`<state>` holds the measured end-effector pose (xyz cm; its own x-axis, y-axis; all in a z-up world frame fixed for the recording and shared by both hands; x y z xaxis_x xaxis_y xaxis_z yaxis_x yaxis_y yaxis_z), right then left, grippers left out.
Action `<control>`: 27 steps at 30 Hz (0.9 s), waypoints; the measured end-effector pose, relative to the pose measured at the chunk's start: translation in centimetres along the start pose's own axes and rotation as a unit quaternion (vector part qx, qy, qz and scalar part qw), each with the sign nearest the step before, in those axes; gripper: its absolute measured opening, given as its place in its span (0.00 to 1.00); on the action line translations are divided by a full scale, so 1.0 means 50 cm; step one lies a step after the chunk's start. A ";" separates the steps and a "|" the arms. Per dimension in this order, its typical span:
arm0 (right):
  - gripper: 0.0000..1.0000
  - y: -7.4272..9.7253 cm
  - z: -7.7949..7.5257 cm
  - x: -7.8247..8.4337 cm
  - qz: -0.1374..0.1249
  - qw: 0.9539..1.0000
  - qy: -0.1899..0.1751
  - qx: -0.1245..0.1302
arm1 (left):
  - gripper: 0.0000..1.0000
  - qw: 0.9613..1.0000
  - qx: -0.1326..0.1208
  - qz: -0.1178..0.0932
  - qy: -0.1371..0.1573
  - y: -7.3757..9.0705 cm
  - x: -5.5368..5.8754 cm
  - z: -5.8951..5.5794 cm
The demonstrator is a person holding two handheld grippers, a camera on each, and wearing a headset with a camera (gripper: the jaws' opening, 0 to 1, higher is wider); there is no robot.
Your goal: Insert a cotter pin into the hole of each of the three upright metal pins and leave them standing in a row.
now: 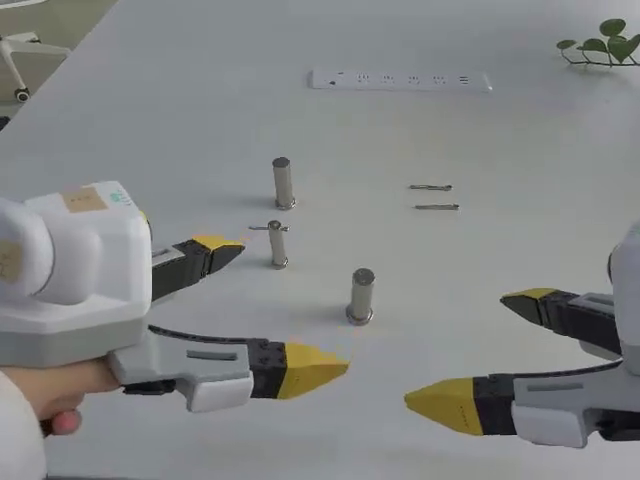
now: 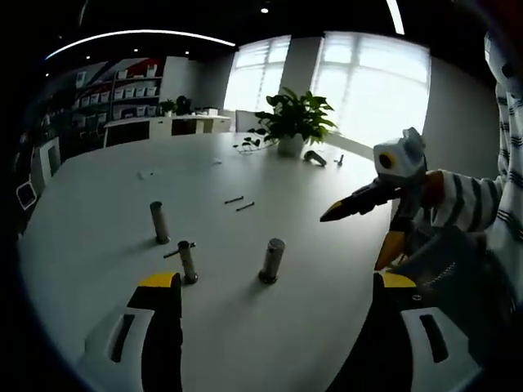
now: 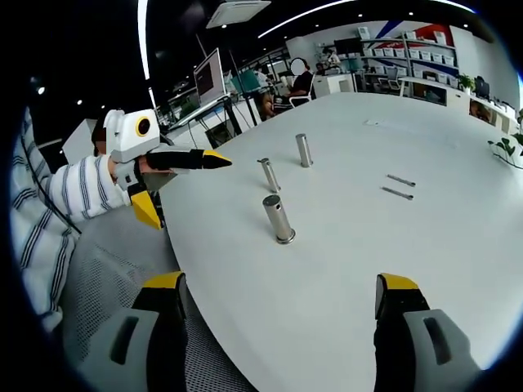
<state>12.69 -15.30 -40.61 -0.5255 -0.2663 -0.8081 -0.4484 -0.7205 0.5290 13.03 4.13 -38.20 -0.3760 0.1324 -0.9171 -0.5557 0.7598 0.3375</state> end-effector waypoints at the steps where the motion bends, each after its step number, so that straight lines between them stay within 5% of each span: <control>1: 0.95 0.000 -0.004 -0.002 0.002 1.000 0.003 0.001 | 0.99 1.000 0.000 -0.004 0.003 0.003 0.002 -0.002; 15: 0.90 -0.002 -0.050 -0.047 0.052 0.995 0.080 -0.018 | 0.99 0.999 -0.034 0.002 0.016 0.038 0.023 0.004; 23: 0.85 -0.027 -0.081 -0.081 0.103 0.980 0.165 -0.045 | 0.99 0.998 -0.052 0.000 0.023 0.067 0.025 0.010; 27: 0.80 -0.047 -0.109 -0.094 0.142 0.961 0.233 -0.041 | 0.99 0.998 -0.061 0.008 0.025 0.078 0.033 0.012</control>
<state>20.16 -15.82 -39.46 -0.2290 -0.7037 -0.6726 -0.2652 -0.6197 0.7387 10.70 7.68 -38.52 -0.4210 0.1096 -0.9004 -0.6342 0.6742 0.3786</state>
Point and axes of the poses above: the centre of the closed fingertips' face, and the gripper's own axes: y roughly backward along the fingers, z roughly to its left, x roughly out of its underside, the point moved 5 cm from there along y, roughly backward along the fingers, and after that the axes turned 7 degrees about -z, right-handed, at the moved point
